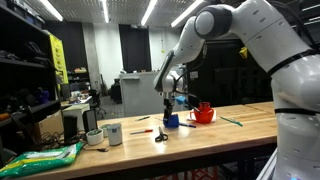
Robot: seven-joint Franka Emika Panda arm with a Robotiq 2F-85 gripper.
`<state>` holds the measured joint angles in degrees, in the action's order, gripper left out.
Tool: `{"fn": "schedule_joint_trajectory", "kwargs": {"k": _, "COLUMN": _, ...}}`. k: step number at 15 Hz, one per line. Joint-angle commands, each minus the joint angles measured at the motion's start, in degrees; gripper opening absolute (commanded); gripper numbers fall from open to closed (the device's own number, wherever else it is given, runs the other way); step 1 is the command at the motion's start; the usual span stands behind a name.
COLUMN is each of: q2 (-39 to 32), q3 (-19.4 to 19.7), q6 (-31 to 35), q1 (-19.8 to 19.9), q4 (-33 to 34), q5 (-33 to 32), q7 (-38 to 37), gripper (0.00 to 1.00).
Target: Put the blue cup upside down
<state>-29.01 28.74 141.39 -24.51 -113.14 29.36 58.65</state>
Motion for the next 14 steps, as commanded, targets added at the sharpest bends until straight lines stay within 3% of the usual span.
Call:
{"fn": "schedule_joint_trajectory", "kwargs": {"k": 1, "q2": 1.0, "q3": -15.1, "q6": 1.3, "q1": 15.0, "q4": 3.3, "q5": -10.8, "q7": -5.5, "gripper": 0.69}}
{"fn": "schedule_joint_trajectory", "kwargs": {"k": 3, "q2": 0.9, "q3": -20.6, "q6": 1.1, "q1": 20.3, "q4": 4.4, "q5": -14.9, "q7": -7.4, "gripper": 0.54}}
{"fn": "schedule_joint_trajectory", "kwargs": {"k": 4, "q2": 1.0, "q3": -22.7, "q6": 1.0, "q1": 22.3, "q4": 4.6, "q5": -16.5, "q7": -8.1, "gripper": 0.52}}
{"fn": "schedule_joint_trajectory", "kwargs": {"k": 9, "q2": 2.6, "q3": -29.3, "q6": 1.3, "q1": 28.0, "q4": 4.2, "q5": -20.3, "q7": -9.5, "gripper": 0.52}}
{"fn": "schedule_joint_trajectory", "kwargs": {"k": 14, "q2": 6.7, "q3": -34.9, "q6": 5.8, "q1": 31.0, "q4": 0.9, "q5": -17.1, "q7": -7.6, "gripper": 0.52}}
